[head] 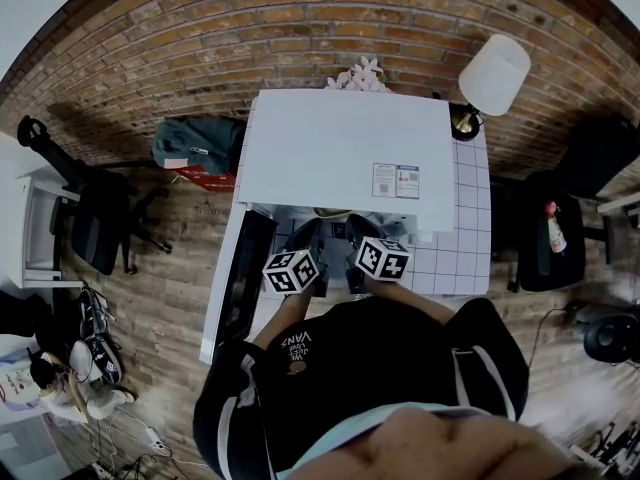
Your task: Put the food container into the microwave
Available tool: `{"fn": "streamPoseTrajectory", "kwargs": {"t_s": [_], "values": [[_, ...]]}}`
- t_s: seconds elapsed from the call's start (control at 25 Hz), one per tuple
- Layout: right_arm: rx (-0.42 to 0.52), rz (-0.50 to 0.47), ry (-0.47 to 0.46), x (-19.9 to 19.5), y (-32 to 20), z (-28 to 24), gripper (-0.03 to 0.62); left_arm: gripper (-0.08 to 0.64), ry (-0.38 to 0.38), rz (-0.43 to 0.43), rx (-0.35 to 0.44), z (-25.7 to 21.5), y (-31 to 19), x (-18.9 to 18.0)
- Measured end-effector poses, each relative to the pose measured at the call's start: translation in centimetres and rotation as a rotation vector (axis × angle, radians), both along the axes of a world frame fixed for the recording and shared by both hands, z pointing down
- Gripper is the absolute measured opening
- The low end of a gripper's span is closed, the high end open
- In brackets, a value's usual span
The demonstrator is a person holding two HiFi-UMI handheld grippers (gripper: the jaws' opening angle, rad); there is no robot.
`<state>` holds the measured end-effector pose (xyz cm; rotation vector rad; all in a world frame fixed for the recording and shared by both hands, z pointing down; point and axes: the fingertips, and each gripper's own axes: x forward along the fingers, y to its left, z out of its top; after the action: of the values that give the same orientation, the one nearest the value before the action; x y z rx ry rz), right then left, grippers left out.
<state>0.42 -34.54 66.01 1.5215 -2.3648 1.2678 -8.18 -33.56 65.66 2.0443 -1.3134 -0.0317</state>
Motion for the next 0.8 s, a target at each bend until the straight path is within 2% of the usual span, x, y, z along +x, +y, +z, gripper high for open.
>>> {"fn": "streamPoseTrajectory", "kwargs": {"t_s": [0.48, 0.8], "values": [[0.011, 0.012, -0.004, -0.3, -1.7, -0.2, 0.012, 0.02, 0.0, -0.009, 0.003, -0.1, -2.4, -0.4], [0.004, 0.032, -0.023, 0.1, -1.1, -0.7, 0.012, 0.02, -0.001, -0.017, 0.004, -0.2, -1.7, -0.6]]}}
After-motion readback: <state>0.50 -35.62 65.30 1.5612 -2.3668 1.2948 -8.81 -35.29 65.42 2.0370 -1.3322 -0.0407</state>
